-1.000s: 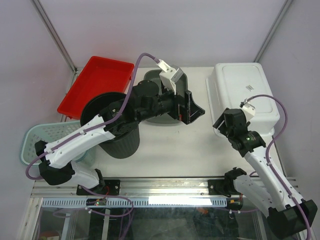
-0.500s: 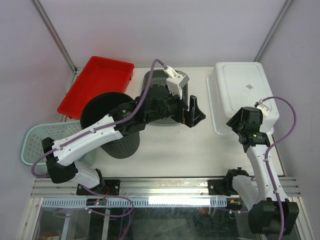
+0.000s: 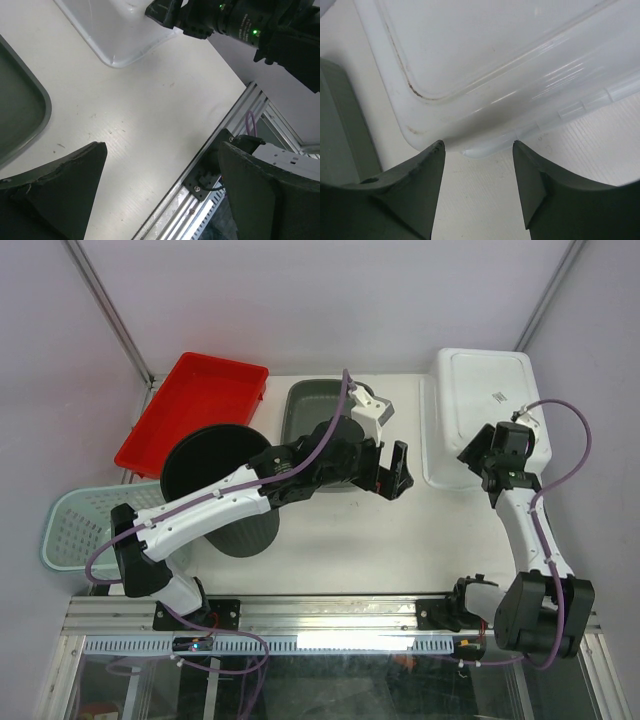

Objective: Turn the large container upside down

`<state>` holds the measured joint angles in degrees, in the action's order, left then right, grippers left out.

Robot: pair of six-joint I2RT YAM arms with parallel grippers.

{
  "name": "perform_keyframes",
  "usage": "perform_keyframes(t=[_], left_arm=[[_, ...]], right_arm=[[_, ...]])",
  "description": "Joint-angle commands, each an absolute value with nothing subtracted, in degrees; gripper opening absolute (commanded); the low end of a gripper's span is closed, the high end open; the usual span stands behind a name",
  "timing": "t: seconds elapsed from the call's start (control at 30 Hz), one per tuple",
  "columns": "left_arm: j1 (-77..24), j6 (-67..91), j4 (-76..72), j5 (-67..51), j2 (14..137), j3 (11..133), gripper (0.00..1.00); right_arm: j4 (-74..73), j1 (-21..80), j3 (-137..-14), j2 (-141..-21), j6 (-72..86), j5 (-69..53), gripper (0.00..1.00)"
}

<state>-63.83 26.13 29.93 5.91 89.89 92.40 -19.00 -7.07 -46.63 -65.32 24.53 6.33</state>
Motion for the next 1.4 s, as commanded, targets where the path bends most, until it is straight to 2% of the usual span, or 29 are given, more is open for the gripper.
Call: perform_keyframes(t=[0.0,0.13,0.27,0.53,0.6,0.67,0.8,0.93,1.17,1.37], left_arm=[[-64.6,25.8,28.1,7.1,88.7,91.8,0.99],[-64.6,25.7,28.1,7.5,90.0,91.9,0.99],[-64.7,25.5,28.0,9.6,90.8,91.4,0.99],[-65.1,24.1,27.9,14.0,91.8,89.1,0.99],[-65.3,23.9,27.8,14.1,91.8,88.6,0.99],[-65.3,23.6,27.3,14.1,91.6,88.1,0.99],[-65.3,22.2,27.3,16.2,91.5,87.9,0.99],[-64.9,24.0,28.6,19.5,91.1,88.2,0.99],[-64.2,27.8,31.6,18.1,93.1,90.0,0.99],[-64.2,28.9,33.0,17.0,92.9,89.8,0.99]], right_arm=[[-16.4,-7.7,-48.2,-60.5,23.4,5.5,0.6],[-18.4,-7.8,-42.0,-52.5,24.8,7.2,0.6],[-20.5,-8.4,-38.2,-49.3,25.8,10.3,0.57],[-20.8,-14.6,-41.3,-58.2,28.5,11.6,0.38],[-22.4,-15.9,-43.2,-59.0,29.1,9.2,0.28],[-22.3,-15.8,-43.8,-57.2,29.1,3.1,0.24],[-21.7,-12.5,-42.8,-49.0,31.2,-4.9,0.22],[-20.8,-2.3,-43.6,-45.0,33.3,-2.5,0.23],[-18.1,13.1,-53.3,-61.2,31.8,6.2,0.22],[-18.1,14.6,-61.1,-78.1,28.0,13.9,0.19]])
